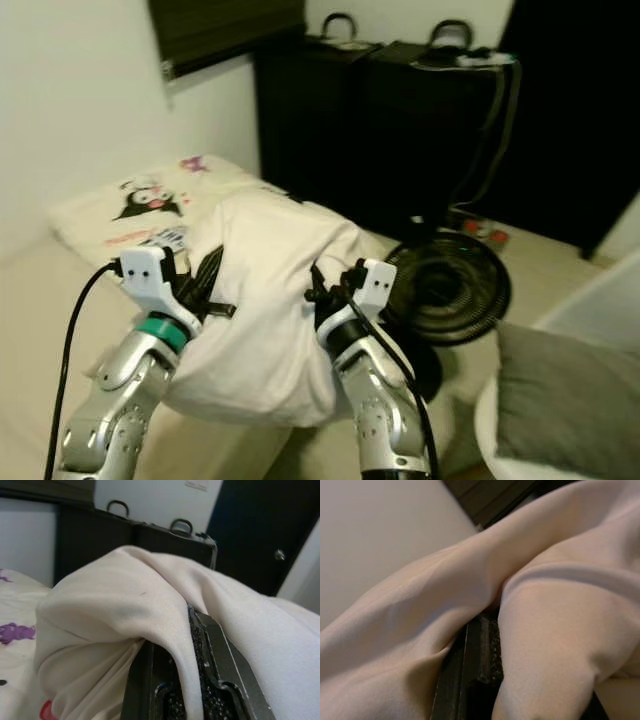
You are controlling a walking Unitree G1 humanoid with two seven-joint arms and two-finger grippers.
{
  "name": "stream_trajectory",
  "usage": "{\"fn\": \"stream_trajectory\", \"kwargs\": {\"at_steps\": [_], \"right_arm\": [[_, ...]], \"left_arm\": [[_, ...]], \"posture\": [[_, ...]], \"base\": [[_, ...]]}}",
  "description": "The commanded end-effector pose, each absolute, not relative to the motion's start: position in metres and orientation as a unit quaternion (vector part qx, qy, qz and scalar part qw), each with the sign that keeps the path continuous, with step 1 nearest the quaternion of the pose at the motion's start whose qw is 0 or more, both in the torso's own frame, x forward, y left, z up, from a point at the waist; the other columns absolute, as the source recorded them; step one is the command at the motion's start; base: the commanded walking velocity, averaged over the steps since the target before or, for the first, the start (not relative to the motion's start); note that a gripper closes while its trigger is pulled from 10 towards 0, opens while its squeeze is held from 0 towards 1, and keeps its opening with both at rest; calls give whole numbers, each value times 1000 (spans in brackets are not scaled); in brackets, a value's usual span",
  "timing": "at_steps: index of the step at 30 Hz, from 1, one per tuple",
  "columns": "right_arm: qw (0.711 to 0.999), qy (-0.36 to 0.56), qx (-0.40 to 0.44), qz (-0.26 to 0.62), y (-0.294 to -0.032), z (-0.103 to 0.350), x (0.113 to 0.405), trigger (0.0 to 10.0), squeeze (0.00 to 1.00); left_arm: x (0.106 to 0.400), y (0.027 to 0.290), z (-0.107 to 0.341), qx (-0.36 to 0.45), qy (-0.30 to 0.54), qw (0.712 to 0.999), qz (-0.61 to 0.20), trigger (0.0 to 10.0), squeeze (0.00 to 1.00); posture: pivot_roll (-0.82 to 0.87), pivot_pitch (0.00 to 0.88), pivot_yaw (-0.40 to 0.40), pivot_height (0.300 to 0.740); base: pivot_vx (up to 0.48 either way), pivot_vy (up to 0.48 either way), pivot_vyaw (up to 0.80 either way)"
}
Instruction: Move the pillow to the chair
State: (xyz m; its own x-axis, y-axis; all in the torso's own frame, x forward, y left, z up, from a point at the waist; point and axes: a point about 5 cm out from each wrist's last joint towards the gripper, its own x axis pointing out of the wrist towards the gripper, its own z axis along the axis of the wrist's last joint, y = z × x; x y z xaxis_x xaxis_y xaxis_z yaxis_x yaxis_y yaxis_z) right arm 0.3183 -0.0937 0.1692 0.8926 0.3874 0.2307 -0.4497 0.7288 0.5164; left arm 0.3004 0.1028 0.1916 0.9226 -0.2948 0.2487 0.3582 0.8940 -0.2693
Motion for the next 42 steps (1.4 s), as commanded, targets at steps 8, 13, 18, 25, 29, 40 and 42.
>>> {"fn": "stream_trajectory", "kwargs": {"at_steps": [8,13,18,25,29,40,42], "right_arm": [[905,-78,297,294,-67,189,313,10000,0],[905,-81,298,294,-67,191,313,10000,0],[903,-83,295,302,-66,195,314,10000,0],[901,-78,282,321,-66,199,317,10000,0],[899,-79,278,329,-65,203,319,10000,0],[900,-80,269,335,-67,205,316,10000,0],[900,-79,268,336,-67,204,316,10000,0]], "left_arm": [[297,78,200,-162,-115,952,-235,10000,0],[296,78,198,-164,-113,952,-233,10000,0],[296,77,195,-164,-112,954,-226,10000,0],[297,82,187,-159,-105,966,-177,10000,0],[297,86,184,-160,-104,968,-160,10000,0],[298,94,180,-153,-104,972,-143,10000,0],[298,94,180,-152,-104,972,-145,10000,0]], "posture": [[35,0,114,740],[35,0,108,740],[25,0,65,740],[22,0,24,740],[19,0,6,740],[12,0,27,740],[12,0,27,740]], "base": [[0,0,-800],[0,0,-800],[0,0,-800],[0,0,-800],[0,0,-800],[0,0,-800],[0,0,-800]]}}
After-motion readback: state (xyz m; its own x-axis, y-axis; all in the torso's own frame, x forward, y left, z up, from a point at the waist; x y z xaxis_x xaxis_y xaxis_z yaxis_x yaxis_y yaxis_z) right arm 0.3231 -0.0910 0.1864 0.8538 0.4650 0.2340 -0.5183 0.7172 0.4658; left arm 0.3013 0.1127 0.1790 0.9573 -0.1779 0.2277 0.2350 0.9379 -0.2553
